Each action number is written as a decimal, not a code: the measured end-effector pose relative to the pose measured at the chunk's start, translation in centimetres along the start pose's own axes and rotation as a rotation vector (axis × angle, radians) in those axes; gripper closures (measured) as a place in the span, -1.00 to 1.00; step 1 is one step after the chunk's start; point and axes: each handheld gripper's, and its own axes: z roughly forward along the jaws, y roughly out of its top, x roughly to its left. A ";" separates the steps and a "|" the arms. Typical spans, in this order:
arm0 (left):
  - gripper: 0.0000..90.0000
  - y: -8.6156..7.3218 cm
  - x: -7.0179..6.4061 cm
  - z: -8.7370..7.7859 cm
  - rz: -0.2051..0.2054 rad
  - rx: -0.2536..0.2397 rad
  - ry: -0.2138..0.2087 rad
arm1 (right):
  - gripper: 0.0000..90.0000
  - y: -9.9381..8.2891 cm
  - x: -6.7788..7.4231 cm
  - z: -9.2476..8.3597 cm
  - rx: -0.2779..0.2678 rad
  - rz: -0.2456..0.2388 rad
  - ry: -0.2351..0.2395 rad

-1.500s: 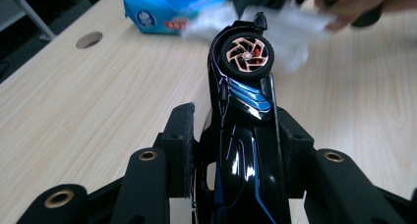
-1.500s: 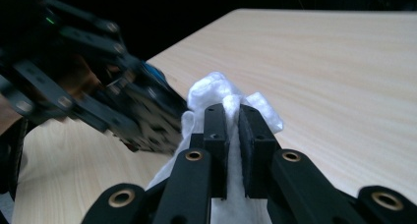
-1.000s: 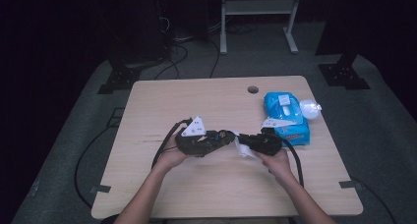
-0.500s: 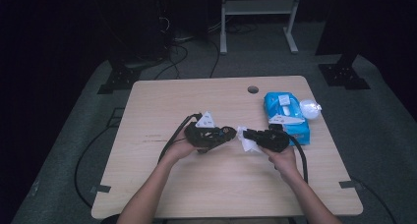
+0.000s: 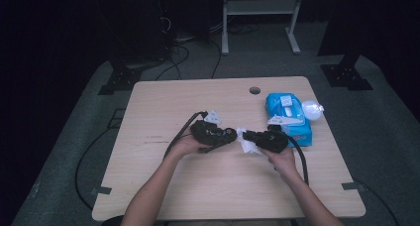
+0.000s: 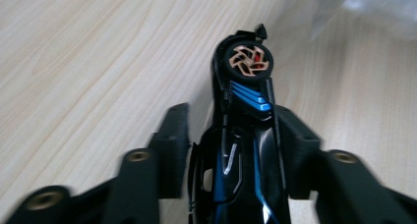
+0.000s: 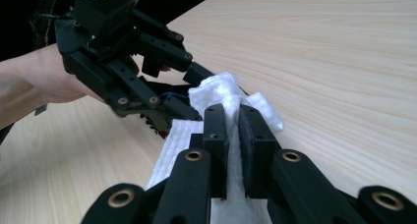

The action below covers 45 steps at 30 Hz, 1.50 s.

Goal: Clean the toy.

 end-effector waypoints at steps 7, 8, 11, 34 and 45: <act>-0.11 -0.6 1.1 -2.8 -0.066 -0.085 -0.048 | 0.82 0.8 0.5 1.1 0.005 -0.024 -0.001; -0.12 -0.8 1.3 -3.1 -0.079 -0.097 -0.049 | 0.82 0.8 0.6 1.2 0.009 -0.029 -0.001; -0.17 -1.2 2.1 -3.8 -0.142 -0.137 -0.056 | 0.82 0.5 0.8 1.1 0.019 -0.038 -0.006; -0.21 -0.9 -0.1 -2.7 -0.052 -0.117 -0.030 | 0.81 0.4 1.5 -1.8 0.046 -0.126 -0.034; -0.31 -1.3 -2.5 -1.0 0.003 -0.064 -0.067 | 0.81 -1.9 0.9 -4.1 0.093 -0.154 -0.074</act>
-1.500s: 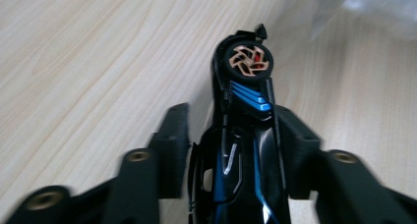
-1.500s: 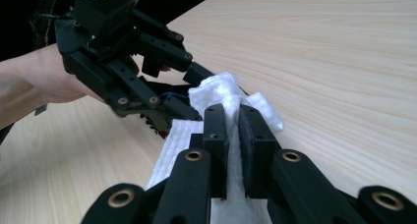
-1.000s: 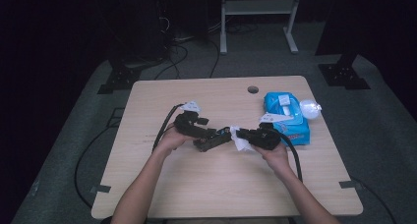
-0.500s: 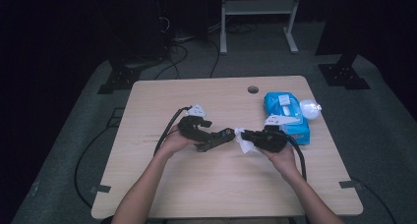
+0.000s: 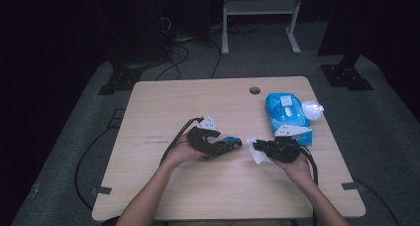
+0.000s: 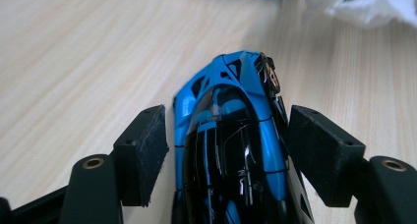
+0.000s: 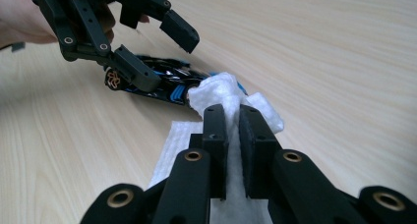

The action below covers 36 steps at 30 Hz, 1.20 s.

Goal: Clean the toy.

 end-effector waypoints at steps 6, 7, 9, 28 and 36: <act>-0.32 -0.5 -1.4 1.4 0.047 0.060 0.033 | 0.81 -1.5 -0.5 -1.6 0.038 -0.016 -0.026; -0.31 -0.6 -1.6 1.5 0.054 0.052 0.034 | 0.80 -1.7 -0.6 -1.7 0.042 -0.011 -0.028; -0.27 -0.5 -1.8 1.4 0.057 0.041 0.026 | 0.80 -2.3 -0.8 -2.0 0.058 -0.014 -0.034; -0.52 -0.5 -1.4 -1.2 0.041 -0.005 0.064 | -0.01 -4.1 -2.8 -3.0 0.058 0.048 -0.073; -0.57 -1.1 -1.5 -2.6 0.026 -0.037 0.070 | -0.07 -3.4 -3.0 -4.8 0.011 0.055 -0.073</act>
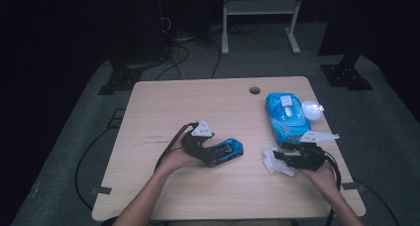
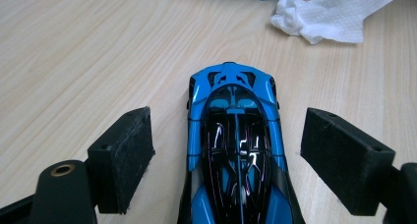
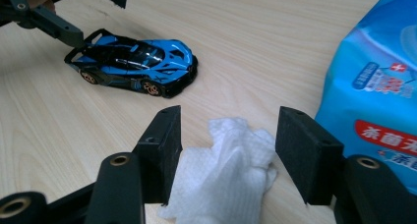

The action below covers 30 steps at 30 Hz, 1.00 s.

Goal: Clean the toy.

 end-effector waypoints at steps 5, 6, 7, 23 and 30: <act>-0.59 -0.4 -0.1 -0.7 0.003 0.007 0.005 | -0.11 0.0 -0.2 -0.5 -0.007 0.009 -0.002; -0.59 -0.5 -0.1 -0.9 -0.003 0.001 0.002 | -0.11 0.0 -0.2 -0.6 -0.006 0.009 0.000; -0.59 -0.6 -0.1 -1.0 -0.005 -0.001 0.005 | -0.11 -0.1 -0.1 -0.7 -0.008 0.006 0.001; -0.60 -2.6 0.3 -2.8 -0.026 0.011 0.035 | -0.16 -0.7 -0.4 -1.3 0.015 0.007 0.005; -0.62 -3.6 0.4 -3.5 -0.045 0.015 0.046 | -0.18 -1.1 -0.7 -1.9 0.015 0.012 0.004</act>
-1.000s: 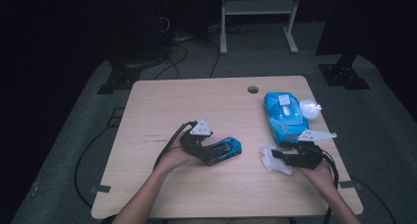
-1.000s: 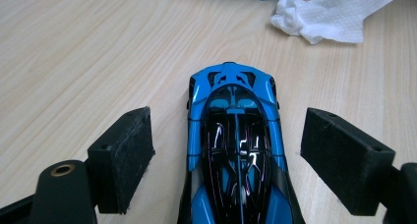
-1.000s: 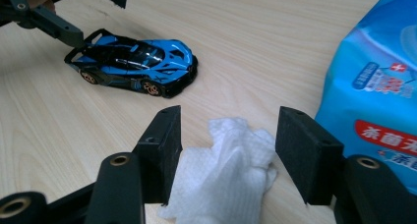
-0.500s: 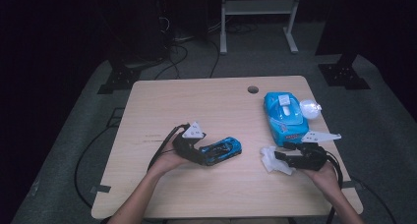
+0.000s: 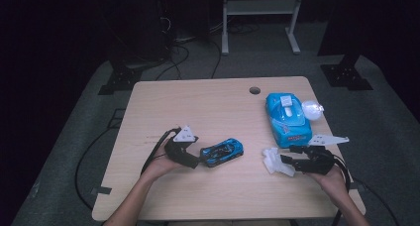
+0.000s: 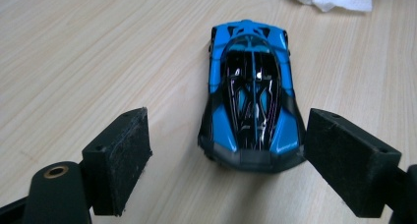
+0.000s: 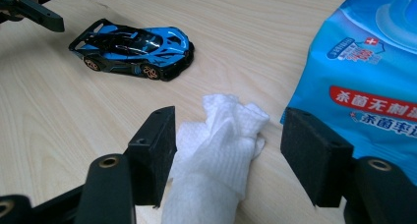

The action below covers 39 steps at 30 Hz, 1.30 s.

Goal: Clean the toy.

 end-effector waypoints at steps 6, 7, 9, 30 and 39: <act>-0.62 -0.7 -0.1 -0.4 -0.006 0.001 0.006 | -0.18 -0.2 -0.2 -0.4 -0.002 0.015 0.000; -0.62 -0.8 -0.1 -0.6 -0.006 0.001 0.005 | -0.18 -0.3 -0.3 -0.4 -0.004 0.015 -0.001; -0.62 -0.9 -0.2 -0.8 0.001 0.004 0.011 | -0.19 -0.3 -0.3 -0.6 -0.006 0.016 -0.003; -0.67 -3.1 -0.2 -3.4 -0.022 0.009 0.044 | -0.20 -1.1 -0.7 -1.8 -0.003 0.024 -0.020; -0.71 -4.5 -0.2 -4.1 -0.057 -0.005 0.054 | -0.22 -1.5 -0.8 -2.3 0.001 0.035 -0.028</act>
